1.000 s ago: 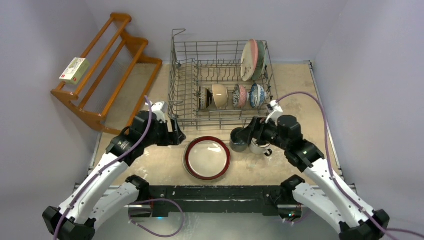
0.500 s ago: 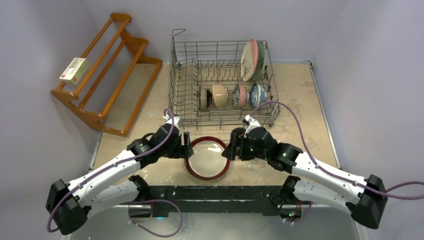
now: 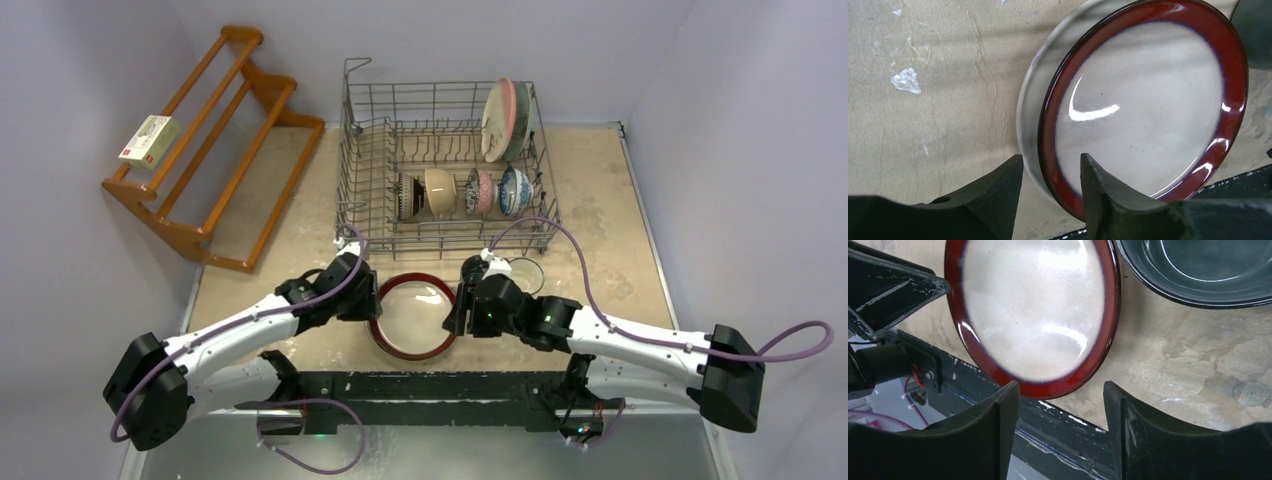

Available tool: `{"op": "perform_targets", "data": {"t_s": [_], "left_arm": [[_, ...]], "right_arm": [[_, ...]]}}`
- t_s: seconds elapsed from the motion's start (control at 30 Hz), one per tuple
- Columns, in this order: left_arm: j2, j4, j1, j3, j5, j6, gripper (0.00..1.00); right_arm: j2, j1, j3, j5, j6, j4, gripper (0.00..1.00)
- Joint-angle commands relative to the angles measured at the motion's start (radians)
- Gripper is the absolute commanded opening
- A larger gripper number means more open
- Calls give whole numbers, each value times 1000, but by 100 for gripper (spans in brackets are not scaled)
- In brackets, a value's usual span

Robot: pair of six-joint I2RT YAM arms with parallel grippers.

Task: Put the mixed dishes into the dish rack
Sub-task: Pick up the plate at the center of the board.

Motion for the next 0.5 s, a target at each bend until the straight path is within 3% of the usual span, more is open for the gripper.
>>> {"op": "perform_targets", "data": {"t_s": [0.0, 0.47], "left_arm": [[19, 70, -6, -19, -15, -13, 41], [57, 87, -7, -39, -52, -1, 1]], "right_arm": [[10, 4, -11, 47, 48, 26, 63], [53, 6, -24, 66, 59, 50, 60]]}}
